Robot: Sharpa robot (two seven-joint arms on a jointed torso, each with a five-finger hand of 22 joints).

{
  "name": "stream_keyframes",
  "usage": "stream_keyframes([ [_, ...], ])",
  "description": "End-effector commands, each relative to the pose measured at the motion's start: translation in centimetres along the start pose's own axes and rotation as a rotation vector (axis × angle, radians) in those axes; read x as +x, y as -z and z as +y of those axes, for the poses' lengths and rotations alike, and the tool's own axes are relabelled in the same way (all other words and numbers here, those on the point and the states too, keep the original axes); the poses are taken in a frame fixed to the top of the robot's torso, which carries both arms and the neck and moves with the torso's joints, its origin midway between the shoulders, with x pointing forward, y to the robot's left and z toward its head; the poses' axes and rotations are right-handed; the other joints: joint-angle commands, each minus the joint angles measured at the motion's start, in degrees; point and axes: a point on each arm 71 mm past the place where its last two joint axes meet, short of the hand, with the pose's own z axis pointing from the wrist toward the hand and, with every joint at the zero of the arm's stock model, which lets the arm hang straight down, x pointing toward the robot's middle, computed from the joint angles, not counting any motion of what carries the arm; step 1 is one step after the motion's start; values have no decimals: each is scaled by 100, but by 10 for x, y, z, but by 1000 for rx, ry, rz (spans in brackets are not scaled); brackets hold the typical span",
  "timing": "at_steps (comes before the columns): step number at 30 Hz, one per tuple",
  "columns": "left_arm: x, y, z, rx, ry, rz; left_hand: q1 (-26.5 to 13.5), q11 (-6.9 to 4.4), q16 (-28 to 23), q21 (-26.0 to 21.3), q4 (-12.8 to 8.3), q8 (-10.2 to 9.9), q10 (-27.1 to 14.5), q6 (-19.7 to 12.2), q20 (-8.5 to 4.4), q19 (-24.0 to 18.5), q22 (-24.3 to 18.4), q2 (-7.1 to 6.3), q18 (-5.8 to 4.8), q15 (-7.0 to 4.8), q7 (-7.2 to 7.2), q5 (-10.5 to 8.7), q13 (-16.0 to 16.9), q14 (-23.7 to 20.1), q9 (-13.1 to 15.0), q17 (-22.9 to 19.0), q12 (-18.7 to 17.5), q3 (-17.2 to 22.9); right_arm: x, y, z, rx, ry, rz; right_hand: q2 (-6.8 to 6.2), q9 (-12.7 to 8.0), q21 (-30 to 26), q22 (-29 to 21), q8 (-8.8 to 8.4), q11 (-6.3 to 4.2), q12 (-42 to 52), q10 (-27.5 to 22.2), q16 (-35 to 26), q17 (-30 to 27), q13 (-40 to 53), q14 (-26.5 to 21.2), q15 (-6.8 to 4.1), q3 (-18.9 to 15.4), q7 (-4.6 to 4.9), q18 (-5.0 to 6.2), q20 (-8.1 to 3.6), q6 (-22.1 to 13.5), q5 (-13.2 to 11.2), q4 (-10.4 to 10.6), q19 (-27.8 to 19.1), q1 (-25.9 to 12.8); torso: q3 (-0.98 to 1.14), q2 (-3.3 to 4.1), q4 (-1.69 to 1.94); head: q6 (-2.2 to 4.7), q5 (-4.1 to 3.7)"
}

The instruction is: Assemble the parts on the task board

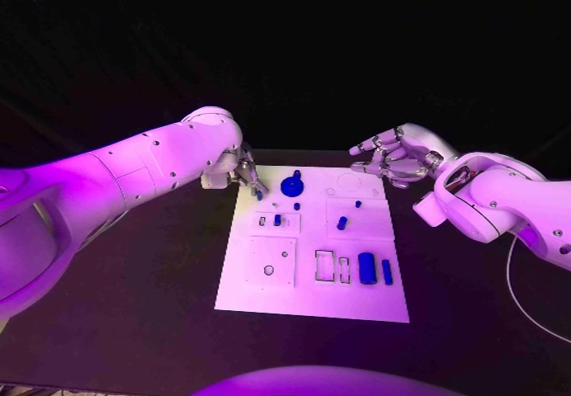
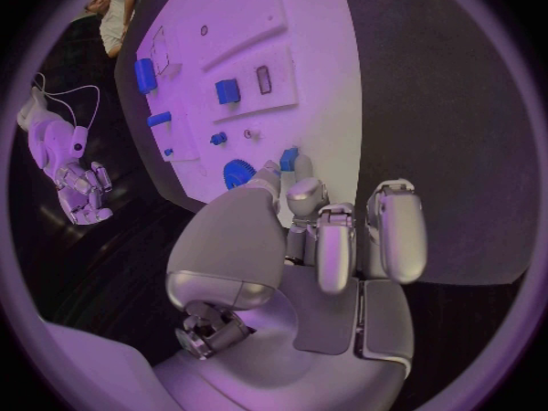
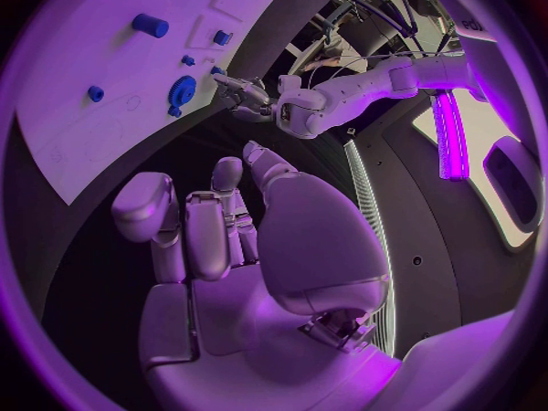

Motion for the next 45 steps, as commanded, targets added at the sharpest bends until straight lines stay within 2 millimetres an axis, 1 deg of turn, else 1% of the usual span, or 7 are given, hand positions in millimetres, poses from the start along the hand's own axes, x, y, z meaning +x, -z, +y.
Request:
stream_keyframes([
  [1, 2, -1, -2, 11, -13, 17, 74, -20, 14, 28, -13, 26, 34, -21, 1, 28, 256, 1, 46, -50, -26, 16, -2, 594, 11, 1507, 33, 45, 2, 0, 1, -7, 0, 13, 44, 7, -18, -4, 30, -8, 37, 14, -6, 5, 3, 214, 30, 9, 7, 29, -8, 31, 18, 14, -28, 12, 0, 5, -2, -10, -3],
  [15, 3, -2, -2, 12, -13, 21, 230, -33, 14, 33, -102, 46, 37, -34, -8, 33, 270, 21, 44, -61, -40, 20, -8, 594, 19, 1507, 31, 137, 2, 0, 1, -7, 1, 14, 44, 7, -18, -4, 30, -8, 37, 14, -6, 5, 3, 214, 30, 9, 7, 29, -8, 31, 18, 14, -28, 12, 2, 0, 1, -35, -13],
  [21, 3, -2, -3, 17, -9, 15, 932, -74, 14, 31, -608, 7, -18, -163, -56, 34, 283, 80, 43, -108, -71, 75, -57, 594, -1, 1507, -46, 844, 2, 0, 1, -7, 1, 15, 47, 6, -19, -4, 33, -8, 58, 25, -9, 4, 18, 215, 29, 14, 7, 29, -9, 30, 40, 12, -26, 20, 4, -1, 0, -48, -14],
  [24, 2, -1, -2, 24, 0, 5, 1007, -52, 14, 24, -769, 13, -27, -203, -45, 31, 286, -62, 41, -75, -18, 75, -106, 594, 2, 1507, -104, 1412, 2, 0, 1, -6, 1, 16, 47, 6, -19, -4, 33, -8, 58, 25, -9, 4, 18, 215, 29, 14, 7, 29, -9, 30, 40, 12, -26, 20, 5, -2, -3, -49, -11],
  [26, 2, -1, -1, 32, 13, -3, 782, -34, 14, 28, -816, 75, 16, -204, -20, 38, 305, -326, 41, -57, 13, 61, -124, 594, 36, 1507, -113, 2072, 2, 0, 1, -6, 1, 16, 47, 6, -19, -4, 33, -8, 58, 25, -9, 4, 18, 215, 29, 14, 7, 29, -9, 30, 40, 12, -26, 20, 5, -3, -2, -51, -11],
  [31, 3, 3, 1, 63, 55, -19, 481, -32, 14, 39, -922, 184, 60, -219, -17, 53, 336, -588, 36, -52, 2, 52, -133, 594, 107, 1507, -104, 2788, 1, 1, 0, -5, 1, 15, 47, 6, -19, -4, 33, -8, 58, 25, -9, 4, 18, 215, 29, 14, 7, 29, -9, 30, 40, 12, -26, 20, 5, -3, 5, -58, -18],
  [45, 25, 33, 4, 230, 120, -115, 217, -41, 14, 107, -1061, 327, 147, -219, -21, 105, 437, -811, 13, -70, -27, 41, -81, 594, 197, 1507, -33, 3313, -1, 2, -2, 2, 0, 12, 48, 6, -21, -7, 35, -8, 57, 25, -12, 1, 15, 215, 29, 14, 7, 30, -9, 31, 45, 13, -27, 19, -2, -14, 37, -69, 4],
])
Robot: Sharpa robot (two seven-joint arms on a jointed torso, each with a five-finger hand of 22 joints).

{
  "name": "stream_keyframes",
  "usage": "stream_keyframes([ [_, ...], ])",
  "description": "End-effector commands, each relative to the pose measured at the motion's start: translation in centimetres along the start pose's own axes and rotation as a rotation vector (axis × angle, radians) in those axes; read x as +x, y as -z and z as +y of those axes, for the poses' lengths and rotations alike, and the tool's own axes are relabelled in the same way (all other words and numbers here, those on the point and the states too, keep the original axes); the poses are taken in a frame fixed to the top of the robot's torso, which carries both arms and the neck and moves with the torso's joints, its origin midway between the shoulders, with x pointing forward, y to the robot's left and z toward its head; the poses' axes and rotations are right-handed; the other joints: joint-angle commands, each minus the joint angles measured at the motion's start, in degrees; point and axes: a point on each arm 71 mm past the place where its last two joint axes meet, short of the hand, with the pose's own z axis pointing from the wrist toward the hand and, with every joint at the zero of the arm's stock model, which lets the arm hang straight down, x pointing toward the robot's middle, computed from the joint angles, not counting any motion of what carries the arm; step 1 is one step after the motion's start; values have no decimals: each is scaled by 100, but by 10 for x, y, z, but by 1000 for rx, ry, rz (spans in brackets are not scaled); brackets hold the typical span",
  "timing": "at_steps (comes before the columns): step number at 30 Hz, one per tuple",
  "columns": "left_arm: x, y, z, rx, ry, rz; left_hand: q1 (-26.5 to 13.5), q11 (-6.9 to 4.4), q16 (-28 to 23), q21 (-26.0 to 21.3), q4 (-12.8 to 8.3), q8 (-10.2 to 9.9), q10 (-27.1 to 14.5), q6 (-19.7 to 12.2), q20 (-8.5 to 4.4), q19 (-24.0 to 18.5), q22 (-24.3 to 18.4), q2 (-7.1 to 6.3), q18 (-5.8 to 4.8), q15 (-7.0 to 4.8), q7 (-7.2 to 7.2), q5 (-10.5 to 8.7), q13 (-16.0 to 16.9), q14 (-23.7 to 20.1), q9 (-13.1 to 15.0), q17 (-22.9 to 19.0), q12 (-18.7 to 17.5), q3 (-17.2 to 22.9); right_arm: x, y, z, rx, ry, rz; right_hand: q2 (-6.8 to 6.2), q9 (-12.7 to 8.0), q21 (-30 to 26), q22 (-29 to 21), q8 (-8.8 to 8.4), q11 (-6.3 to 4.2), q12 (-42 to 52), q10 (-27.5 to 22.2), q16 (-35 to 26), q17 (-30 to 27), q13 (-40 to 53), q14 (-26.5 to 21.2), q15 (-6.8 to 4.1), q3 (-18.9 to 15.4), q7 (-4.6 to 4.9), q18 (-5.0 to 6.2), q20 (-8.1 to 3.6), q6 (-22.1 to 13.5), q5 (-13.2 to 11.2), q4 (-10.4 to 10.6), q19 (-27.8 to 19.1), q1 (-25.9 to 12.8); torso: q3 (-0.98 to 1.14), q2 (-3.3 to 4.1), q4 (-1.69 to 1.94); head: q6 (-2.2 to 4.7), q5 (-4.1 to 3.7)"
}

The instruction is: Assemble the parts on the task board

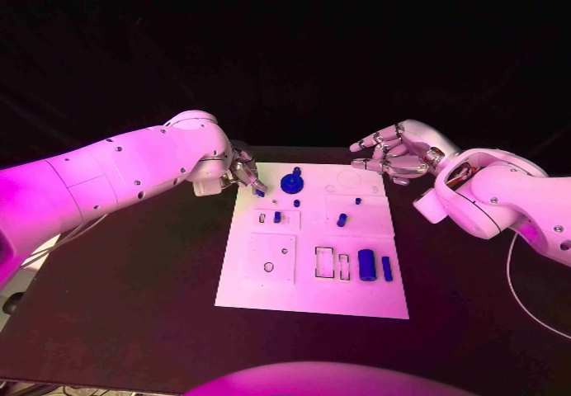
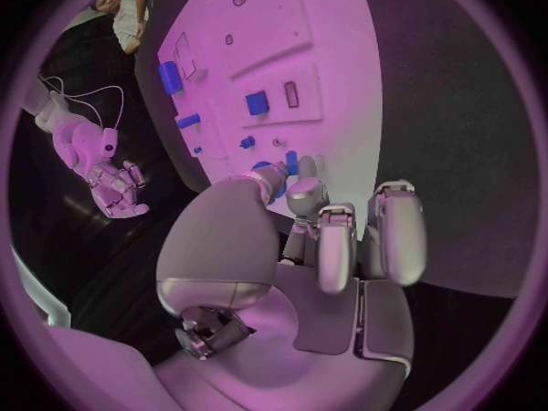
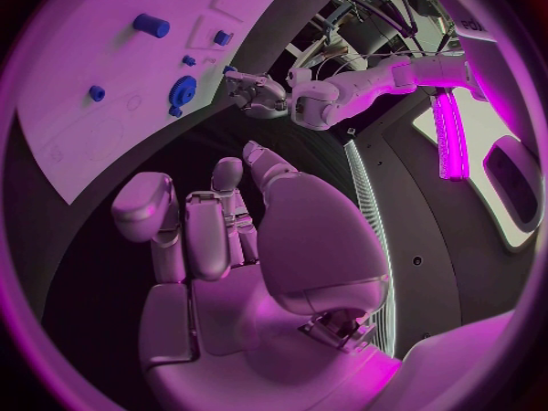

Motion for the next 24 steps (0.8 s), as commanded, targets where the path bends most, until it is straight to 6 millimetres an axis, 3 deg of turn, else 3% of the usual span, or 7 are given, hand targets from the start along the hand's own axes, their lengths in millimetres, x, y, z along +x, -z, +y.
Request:
stream_keyframes([
  [1, 6, 4, -5, 80, 45, -65, -65, 6, 14, 30, -738, 44, 40, -14, -2, 92, 451, -13, 10, -2, -31, -23, 16, 604, 3, 1509, 29, 781, 1, 1, -1, -3, -1, 11, 48, 6, -21, -8, 34, -8, 19, 25, -12, 1, 3, 215, 29, 14, 7, 30, -9, 32, 24, 14, -27, 19, -13, -11, 31, -6, 6],
  [5, 12, 8, -4, 107, 15, -97, -80, 2, 14, 50, -749, 57, 58, -10, -5, 105, 476, -49, 4, -6, -37, -26, 33, 604, 9, 1509, 47, 810, 0, 2, -2, 0, 0, 11, 50, 7, -20, -4, 36, -8, 15, 22, -14, -2, -4, 215, 29, 14, 8, 29, -9, 33, 28, 17, -25, 16, -24, -22, 57, -26, -9],
  [11, 19, 9, -1, 111, -33, -103, -90, -6, 14, 65, -768, 70, 80, -5, -9, 116, 495, -100, 0, -10, -45, -28, 53, 604, 15, 1509, 67, 845, 0, 2, -2, 0, 1, 12, 51, 7, -19, -3, 37, -8, 13, 22, -15, -2, -5, 215, 29, 14, 8, 29, -9, 33, 30, 18, -25, 16, -23, -20, 43, -28, 8],
  [24, 37, 5, 4, 83, -101, -14, -92, -10, 14, 49, -779, 75, 81, -1, -11, 107, 477, -127, 5, -11, -48, -30, 42, 604, 17, 1509, 60, 867, 1, 3, -3, 3, 0, 17, 51, 7, -19, -3, 37, -8, 13, 22, -15, -2, -5, 215, 29, 14, 8, 29, -9, 33, 30, 18, -25, 16, -20, -14, 49, -54, 9],
])
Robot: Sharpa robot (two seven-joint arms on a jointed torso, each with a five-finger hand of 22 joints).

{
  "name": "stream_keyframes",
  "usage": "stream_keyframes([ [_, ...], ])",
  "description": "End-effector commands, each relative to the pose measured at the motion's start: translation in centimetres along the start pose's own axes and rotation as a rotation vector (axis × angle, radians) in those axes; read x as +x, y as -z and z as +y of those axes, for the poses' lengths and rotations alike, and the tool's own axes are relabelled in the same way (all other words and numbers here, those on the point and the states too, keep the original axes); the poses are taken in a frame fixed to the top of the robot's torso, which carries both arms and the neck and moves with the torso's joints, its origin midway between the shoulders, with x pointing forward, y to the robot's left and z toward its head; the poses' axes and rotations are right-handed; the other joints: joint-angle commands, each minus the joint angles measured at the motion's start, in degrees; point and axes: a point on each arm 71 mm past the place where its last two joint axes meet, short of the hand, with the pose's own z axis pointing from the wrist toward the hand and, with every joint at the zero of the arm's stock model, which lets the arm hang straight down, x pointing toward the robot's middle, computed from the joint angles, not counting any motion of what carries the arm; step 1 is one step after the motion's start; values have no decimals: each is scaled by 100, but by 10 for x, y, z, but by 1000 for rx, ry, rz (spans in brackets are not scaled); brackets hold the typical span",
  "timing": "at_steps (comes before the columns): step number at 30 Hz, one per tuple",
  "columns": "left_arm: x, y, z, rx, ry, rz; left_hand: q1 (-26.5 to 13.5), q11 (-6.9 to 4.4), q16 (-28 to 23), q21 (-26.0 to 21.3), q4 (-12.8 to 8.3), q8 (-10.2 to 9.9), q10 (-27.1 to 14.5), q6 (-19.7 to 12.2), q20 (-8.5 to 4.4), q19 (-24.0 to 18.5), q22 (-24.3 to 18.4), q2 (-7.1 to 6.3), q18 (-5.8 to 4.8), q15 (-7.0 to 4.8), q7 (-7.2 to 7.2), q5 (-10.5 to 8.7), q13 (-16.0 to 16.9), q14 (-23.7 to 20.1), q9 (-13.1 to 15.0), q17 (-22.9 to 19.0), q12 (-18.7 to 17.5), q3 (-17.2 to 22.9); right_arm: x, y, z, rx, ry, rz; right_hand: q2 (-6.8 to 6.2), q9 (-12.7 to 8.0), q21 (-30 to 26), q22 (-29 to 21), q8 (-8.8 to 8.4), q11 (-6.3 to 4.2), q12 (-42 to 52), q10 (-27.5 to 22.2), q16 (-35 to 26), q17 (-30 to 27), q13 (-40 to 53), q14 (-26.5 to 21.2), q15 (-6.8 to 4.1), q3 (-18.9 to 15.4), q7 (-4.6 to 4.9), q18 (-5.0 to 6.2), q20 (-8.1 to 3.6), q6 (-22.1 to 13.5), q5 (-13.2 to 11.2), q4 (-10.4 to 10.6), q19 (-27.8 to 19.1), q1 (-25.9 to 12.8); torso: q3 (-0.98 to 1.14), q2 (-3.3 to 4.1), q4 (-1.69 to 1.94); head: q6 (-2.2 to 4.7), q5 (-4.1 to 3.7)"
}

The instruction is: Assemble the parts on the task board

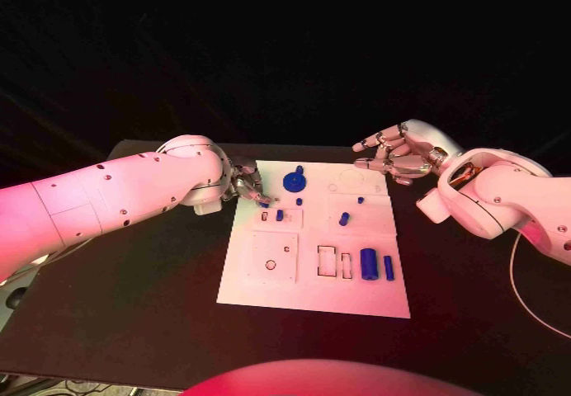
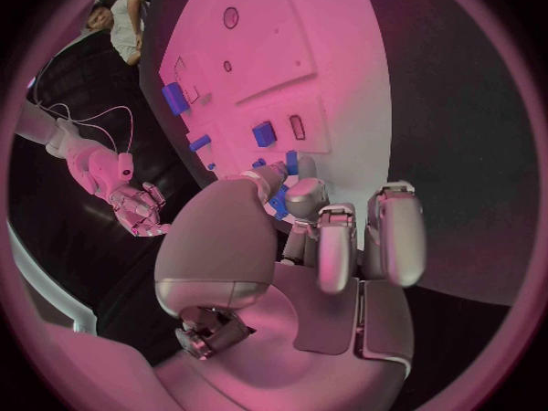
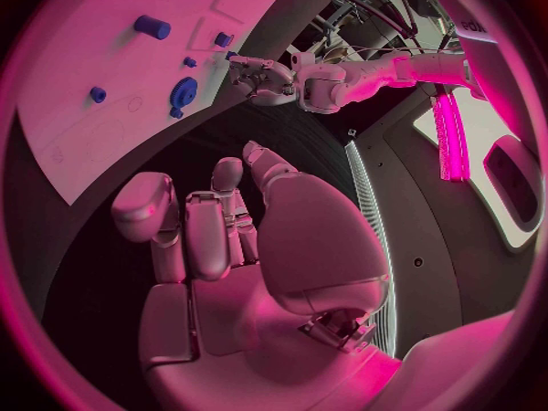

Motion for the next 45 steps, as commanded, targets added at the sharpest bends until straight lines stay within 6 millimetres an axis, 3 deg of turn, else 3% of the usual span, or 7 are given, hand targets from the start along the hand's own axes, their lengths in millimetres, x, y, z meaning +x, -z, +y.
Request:
stream_keyframes([
  [1, 5, 0, -1, 0, -55, 48, 7, 2, 14, 19, -688, 23, 51, -2, -11, 107, 473, -29, 5, -12, -51, -2, -5, 604, 6, 1505, 27, 713, 2, 0, 0, -6, 0, 16, 51, 7, -19, -3, 37, -8, 14, 22, -15, -2, -4, 215, 29, 14, 8, 29, -9, 33, 30, 18, -25, 16, 6, 1, 0, -15, 3],
  [37, 20, -1, -2, 0, -98, 140, -5, 0, 14, 19, -689, 36, 82, 18, -11, 107, 476, -50, 4, -10, -56, -5, 34, 604, 10, 1505, 61, 740, 2, 1, 0, -4, 0, 20, 53, 6, -22, -7, 39, -8, 20, 24, -11, 4, -2, 217, 28, 16, 8, 29, -10, 33, 37, 19, -25, 18, 2, 1, 8, -72, 14],
  [45, 22, -5, -3, -14, -75, 147, -251, -22, 14, 39, -519, 126, 133, 109, -19, 122, 508, -14, -2, -25, -92, -3, 64, 604, 64, 1505, 94, 821, 2, 1, 0, -3, 0, 20, 56, 6, -23, -8, 42, -8, 21, 26, -15, 1, -4, 217, 29, 15, 8, 29, -10, 34, 40, 25, -24, 13, 6, -1, -3, -81, 20],
])
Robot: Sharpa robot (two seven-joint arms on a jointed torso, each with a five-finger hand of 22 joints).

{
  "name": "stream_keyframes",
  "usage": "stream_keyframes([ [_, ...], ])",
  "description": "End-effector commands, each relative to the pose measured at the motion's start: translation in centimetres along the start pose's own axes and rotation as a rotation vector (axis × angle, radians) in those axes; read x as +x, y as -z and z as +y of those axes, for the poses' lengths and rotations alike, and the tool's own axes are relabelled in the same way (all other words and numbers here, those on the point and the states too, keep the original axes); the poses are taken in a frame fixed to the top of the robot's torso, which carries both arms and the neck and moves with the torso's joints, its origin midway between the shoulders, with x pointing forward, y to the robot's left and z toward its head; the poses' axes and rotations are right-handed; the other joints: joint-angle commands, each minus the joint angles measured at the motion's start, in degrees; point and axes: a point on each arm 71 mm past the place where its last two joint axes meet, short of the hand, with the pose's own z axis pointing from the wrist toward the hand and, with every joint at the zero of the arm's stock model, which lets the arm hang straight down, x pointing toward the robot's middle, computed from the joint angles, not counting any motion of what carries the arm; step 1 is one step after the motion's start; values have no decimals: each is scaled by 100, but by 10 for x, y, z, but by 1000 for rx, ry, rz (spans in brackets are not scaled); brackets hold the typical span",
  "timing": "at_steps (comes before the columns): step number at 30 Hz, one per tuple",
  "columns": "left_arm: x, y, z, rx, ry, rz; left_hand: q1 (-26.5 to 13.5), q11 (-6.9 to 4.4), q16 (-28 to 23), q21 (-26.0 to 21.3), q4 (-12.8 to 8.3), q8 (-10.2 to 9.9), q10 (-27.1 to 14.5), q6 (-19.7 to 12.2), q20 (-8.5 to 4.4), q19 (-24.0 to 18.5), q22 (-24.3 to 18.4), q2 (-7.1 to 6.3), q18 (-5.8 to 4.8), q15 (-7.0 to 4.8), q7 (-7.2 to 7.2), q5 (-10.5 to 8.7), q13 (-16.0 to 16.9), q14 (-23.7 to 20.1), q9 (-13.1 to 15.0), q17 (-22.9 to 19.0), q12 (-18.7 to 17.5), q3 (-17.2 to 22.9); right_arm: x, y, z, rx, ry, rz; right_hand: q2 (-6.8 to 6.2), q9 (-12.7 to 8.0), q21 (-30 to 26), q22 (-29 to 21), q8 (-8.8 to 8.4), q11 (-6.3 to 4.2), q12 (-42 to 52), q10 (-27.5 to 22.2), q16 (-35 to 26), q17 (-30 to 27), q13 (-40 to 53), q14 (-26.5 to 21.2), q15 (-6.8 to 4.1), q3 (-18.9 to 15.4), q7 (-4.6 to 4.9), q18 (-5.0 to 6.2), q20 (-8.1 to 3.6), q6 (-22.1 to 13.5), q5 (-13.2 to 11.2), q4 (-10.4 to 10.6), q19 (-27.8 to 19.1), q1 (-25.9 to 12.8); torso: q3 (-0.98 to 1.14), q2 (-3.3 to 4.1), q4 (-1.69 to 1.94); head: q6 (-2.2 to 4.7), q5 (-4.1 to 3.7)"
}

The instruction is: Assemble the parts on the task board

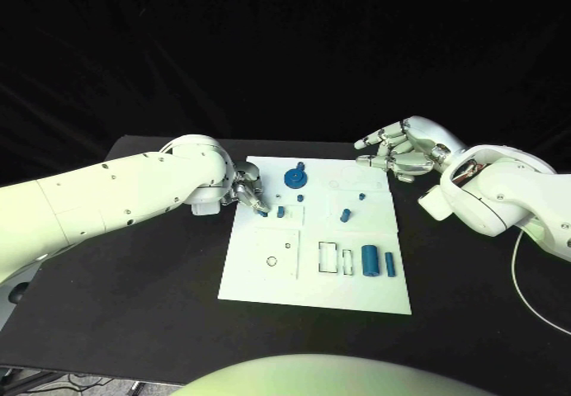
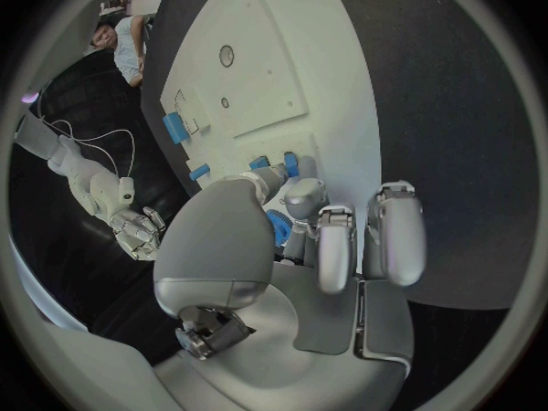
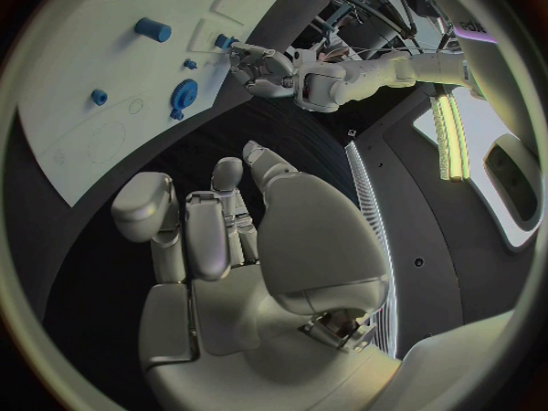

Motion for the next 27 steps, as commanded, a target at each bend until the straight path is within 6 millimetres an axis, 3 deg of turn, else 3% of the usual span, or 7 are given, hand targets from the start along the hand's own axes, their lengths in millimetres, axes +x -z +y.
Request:
stream_keyframes([
  [1, 7, -3, -3, -2, 6, 42, -191, -18, 14, 43, -465, 57, 46, 116, -24, 126, 518, -23, -4, -31, -74, 28, 14, 604, 35, 1508, 33, 579, 1, 0, 1, -6, 1, 13, 56, 7, -23, 0, 20, -8, 22, 26, -15, 0, -2, 216, 29, 15, 8, 29, -10, 34, 37, 25, -24, 13, 1, 2, -5, -1, 1],
  [9, 9, -7, -4, -20, 4, 58, -604, -56, 14, 78, -251, 117, 91, 174, -53, 153, 568, -98, -15, -65, -122, 13, 65, 604, 91, 1508, 89, 495, 1, 1, 1, -6, 1, 13, 56, 7, -23, 0, 20, -8, 22, 26, -15, 0, -2, 216, 29, 15, 8, 29, -10, 34, 37, 25, -24, 13, 5, 0, -6, -13, -12],
  [15, 10, -8, -4, -32, -3, 71, -1093, -77, 14, 144, 42, 155, 167, 291, -72, 200, 652, -180, -36, -81, -150, -7, 140, 604, 119, 1508, 174, 176, 1, 1, 0, -5, 1, 13, 56, 7, -23, 0, 20, -8, 22, 26, -15, 0, -2, 216, 29, 15, 8, 29, -10, 34, 37, 25, -24, 13, 6, 2, -3, -23, -19],
  [27, 9, -8, -4, -47, -1, 66, -1188, -102, 14, 179, 70, 175, 209, 350, -90, 225, 697, -201, -47, -103, -182, -4, 195, 604, 143, 1508, 226, 31, 1, 1, 0, -5, 1, 13, 56, 7, -23, 0, 20, -8, 22, 26, -15, 0, -2, 216, 29, 15, 8, 29, -10, 34, 37, 25, -24, 13, 2, 1, 0, -39, -21],
])
